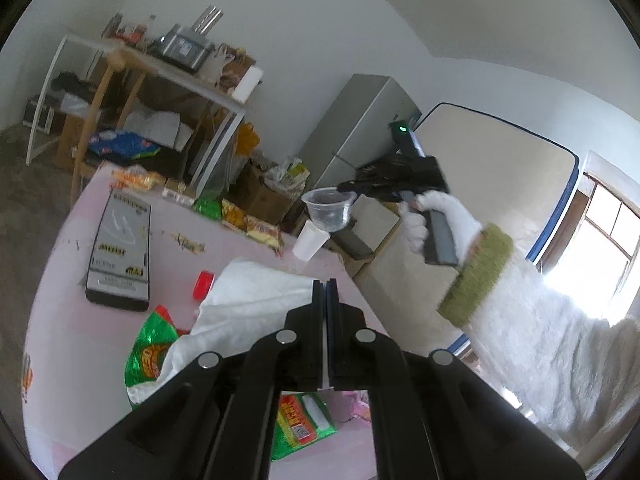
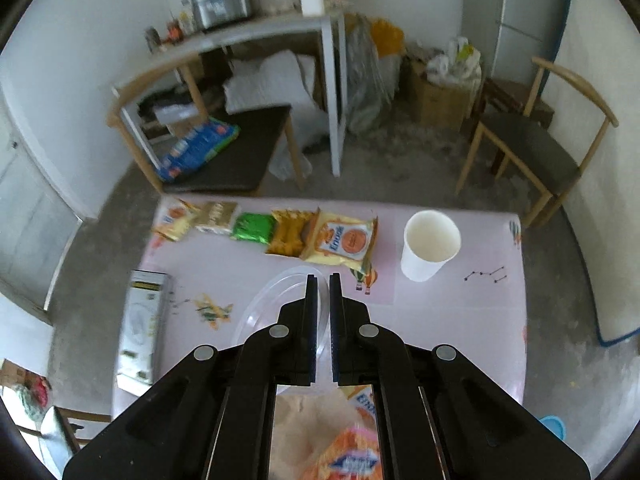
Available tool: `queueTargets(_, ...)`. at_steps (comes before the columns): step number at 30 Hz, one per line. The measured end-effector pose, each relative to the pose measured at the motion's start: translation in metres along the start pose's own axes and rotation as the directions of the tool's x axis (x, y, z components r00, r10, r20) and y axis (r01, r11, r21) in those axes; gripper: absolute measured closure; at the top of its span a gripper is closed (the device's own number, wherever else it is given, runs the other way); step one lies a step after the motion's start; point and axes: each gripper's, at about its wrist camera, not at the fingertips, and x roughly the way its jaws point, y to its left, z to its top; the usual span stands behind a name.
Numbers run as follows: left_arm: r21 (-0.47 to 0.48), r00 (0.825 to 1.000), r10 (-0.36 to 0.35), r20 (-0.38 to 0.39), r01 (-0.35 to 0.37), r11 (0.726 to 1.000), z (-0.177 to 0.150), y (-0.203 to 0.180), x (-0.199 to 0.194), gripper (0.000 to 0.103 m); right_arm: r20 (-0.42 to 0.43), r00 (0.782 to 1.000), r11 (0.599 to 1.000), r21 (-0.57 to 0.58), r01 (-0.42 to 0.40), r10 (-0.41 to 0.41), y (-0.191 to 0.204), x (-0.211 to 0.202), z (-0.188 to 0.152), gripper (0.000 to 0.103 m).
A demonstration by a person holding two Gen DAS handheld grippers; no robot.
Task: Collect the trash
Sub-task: 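Carry the container and glove toward the blue wastebasket with both tools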
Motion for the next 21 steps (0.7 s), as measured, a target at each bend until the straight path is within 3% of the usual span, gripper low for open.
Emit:
queueTargets(11,0.098,0.998,-0.049,0.050,0.044,0.994,0.017,-0.069,-0.025,0.102,0.134,0.988,0.992,0.090,-0.086,0.074,-0.060,-0.131,-0.078,0.099)
queueTargets(17,0.140,0.992,-0.124,-0.014,0.124,0.982,0.011,-0.119,-0.008,0.102,0.178,0.982,0.981,0.171,-0.094,0.063,-0.110,-0.182,-0.144,0.099)
queueTargets(21,0.146,0.978,-0.188,-0.088,0.199,0.969,0.003,-0.150,0.015,0.102,0.209,0.977,0.960,0.265,-0.087,0.031,-0.156,-0.207,-0.193,0.099)
